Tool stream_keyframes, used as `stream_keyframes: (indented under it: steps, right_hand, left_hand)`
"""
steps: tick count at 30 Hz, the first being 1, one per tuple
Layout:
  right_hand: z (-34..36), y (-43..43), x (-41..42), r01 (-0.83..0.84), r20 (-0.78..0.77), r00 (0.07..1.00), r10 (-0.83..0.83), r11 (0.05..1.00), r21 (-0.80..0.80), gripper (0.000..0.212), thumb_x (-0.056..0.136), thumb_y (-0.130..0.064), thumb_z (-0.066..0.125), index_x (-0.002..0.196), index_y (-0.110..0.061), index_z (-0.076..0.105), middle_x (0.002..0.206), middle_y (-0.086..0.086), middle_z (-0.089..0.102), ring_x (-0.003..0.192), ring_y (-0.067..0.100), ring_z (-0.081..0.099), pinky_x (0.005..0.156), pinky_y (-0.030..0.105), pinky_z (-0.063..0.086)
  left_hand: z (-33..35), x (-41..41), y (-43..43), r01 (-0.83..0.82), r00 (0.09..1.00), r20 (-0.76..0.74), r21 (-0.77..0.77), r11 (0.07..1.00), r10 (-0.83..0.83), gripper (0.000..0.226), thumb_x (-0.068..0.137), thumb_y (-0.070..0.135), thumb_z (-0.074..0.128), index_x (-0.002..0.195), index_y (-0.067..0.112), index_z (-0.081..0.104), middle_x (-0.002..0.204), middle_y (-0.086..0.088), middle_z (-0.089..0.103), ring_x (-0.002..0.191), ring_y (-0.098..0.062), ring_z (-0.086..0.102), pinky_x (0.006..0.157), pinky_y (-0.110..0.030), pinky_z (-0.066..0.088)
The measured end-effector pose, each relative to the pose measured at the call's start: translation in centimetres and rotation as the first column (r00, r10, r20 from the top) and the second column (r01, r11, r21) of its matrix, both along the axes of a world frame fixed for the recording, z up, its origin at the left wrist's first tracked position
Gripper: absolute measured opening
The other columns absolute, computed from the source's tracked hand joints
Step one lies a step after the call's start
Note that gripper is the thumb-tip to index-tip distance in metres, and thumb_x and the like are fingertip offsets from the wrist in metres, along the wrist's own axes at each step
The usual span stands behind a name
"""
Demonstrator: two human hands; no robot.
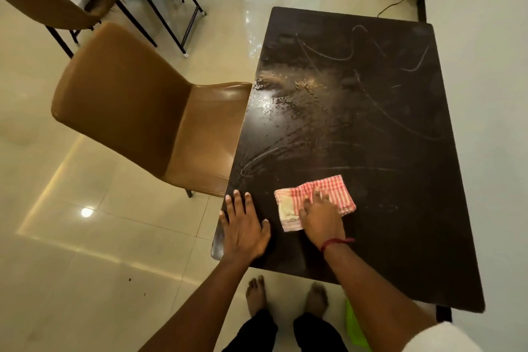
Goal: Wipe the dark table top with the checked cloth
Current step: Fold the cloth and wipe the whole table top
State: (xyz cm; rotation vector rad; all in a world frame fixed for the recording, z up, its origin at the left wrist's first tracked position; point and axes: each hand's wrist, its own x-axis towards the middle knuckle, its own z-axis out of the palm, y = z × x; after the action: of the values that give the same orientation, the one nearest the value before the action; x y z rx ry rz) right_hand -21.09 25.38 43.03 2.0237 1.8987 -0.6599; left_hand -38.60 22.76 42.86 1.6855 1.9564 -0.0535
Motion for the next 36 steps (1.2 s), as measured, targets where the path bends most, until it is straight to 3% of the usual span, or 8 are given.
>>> stream_keyframes:
  steps: [4, 8, 12, 15, 19, 23, 28, 36]
  right_hand:
    - [0.0, -0.5, 0.3, -0.130, -0.080, 0.988, 0.128, 0.991, -0.017, 0.046, 0.099, -0.039, 0.031, 0.137, -0.020, 0.048, 0.159, 0.011, 0.019, 0.144, 0.034, 0.019, 0.114, 0.048, 0.024]
    - [-0.7, 2.0, 4.7, 0.061, -0.082, 0.995, -0.059, 0.998, 0.014, 0.050, 0.093, -0.047, 0.033, 0.128, -0.019, 0.056, 0.149, 0.009, 0.039, 0.128, 0.031, 0.045, 0.101, 0.042, 0.044]
    - [0.1, 0.5, 7.0, 0.031, -0.060, 0.998, -0.026, 0.996, 0.082, 0.039, 0.097, -0.039, 0.039, 0.125, -0.020, 0.059, 0.150, 0.010, 0.038, 0.132, 0.031, 0.041, 0.102, 0.042, 0.042]
    - [0.1, 0.3, 6.9, -0.016, -0.077, 0.997, 0.032, 0.980, 0.197, 0.053, 0.098, -0.042, 0.038, 0.144, -0.016, 0.037, 0.157, 0.008, 0.026, 0.145, 0.028, 0.021, 0.117, 0.046, 0.023]
    - [-1.9, 0.0, 7.0, -0.099, -0.111, 0.988, 0.106, 0.993, 0.066, 0.068, 0.099, -0.050, 0.023, 0.152, -0.017, -0.004, 0.158, 0.004, -0.021, 0.147, 0.025, -0.015, 0.118, 0.052, -0.004]
    - [-2.7, 0.3, 9.5, -0.135, -0.107, 0.984, 0.146, 0.985, 0.106, 0.067, 0.098, -0.051, 0.020, 0.152, -0.020, -0.007, 0.154, 0.000, -0.029, 0.147, 0.026, -0.015, 0.118, 0.052, -0.004]
    - [-2.8, 1.4, 11.1, 0.167, -0.050, 0.985, -0.164, 0.983, 0.081, 0.068, 0.096, -0.052, 0.028, 0.151, -0.029, -0.004, 0.158, 0.006, -0.024, 0.144, 0.044, -0.010, 0.113, 0.063, -0.001]
    - [-2.1, -1.1, 18.0, -0.286, -0.082, 0.952, 0.294, 0.954, 0.094, 0.066, 0.091, -0.057, 0.009, 0.151, -0.032, -0.006, 0.154, 0.000, -0.027, 0.147, 0.037, -0.008, 0.116, 0.051, -0.004]
  left_hand:
    - [0.2, 2.4, 0.1, 0.042, 0.998, 0.036, 0.002, 0.999, -0.042, 0.074, 0.098, 0.040, 0.041, 0.154, 0.011, 0.003, 0.163, -0.013, -0.005, 0.149, -0.030, -0.013, 0.119, -0.049, -0.002]
    - [0.0, 3.5, -0.6, 0.048, 0.997, 0.058, 0.009, 0.999, -0.048, 0.074, 0.099, 0.036, 0.046, 0.154, 0.013, 0.004, 0.164, -0.010, -0.001, 0.150, -0.027, -0.008, 0.120, -0.045, 0.001]
    - [-0.5, 4.5, -0.3, 0.077, 0.997, 0.025, -0.005, 0.997, -0.076, 0.080, 0.096, 0.050, 0.044, 0.155, 0.014, 0.002, 0.164, -0.010, -0.002, 0.150, -0.029, -0.007, 0.120, -0.048, 0.004]
    - [-0.6, 5.6, 0.4, 0.124, 0.992, 0.012, 0.005, 0.992, -0.124, 0.084, 0.094, 0.058, 0.041, 0.155, 0.016, 0.000, 0.163, -0.011, -0.006, 0.149, -0.031, -0.011, 0.120, -0.051, 0.003]
    - [-0.8, 5.9, 1.3, 0.127, 0.992, -0.015, -0.081, 0.989, -0.128, 0.092, 0.091, 0.059, 0.049, 0.155, 0.018, -0.004, 0.162, -0.012, -0.016, 0.148, -0.033, -0.015, 0.119, -0.055, 0.003]
    - [-1.1, 6.3, 1.8, 0.099, 0.993, -0.044, -0.126, 0.987, -0.105, 0.094, 0.090, 0.051, 0.057, 0.155, 0.019, -0.003, 0.161, -0.011, -0.019, 0.148, -0.034, -0.016, 0.119, -0.056, 0.005]
    - [-1.3, 6.6, 2.0, 0.079, 0.995, -0.055, -0.137, 0.987, -0.087, 0.094, 0.090, 0.046, 0.060, 0.155, 0.018, -0.003, 0.161, -0.011, -0.018, 0.148, -0.035, -0.015, 0.118, -0.057, 0.006]
    - [-0.8, 7.0, 2.6, 0.076, 0.995, -0.045, -0.183, 0.980, -0.085, 0.098, 0.089, 0.044, 0.063, 0.155, 0.016, -0.004, 0.161, -0.013, -0.017, 0.148, -0.037, -0.014, 0.118, -0.059, 0.010]
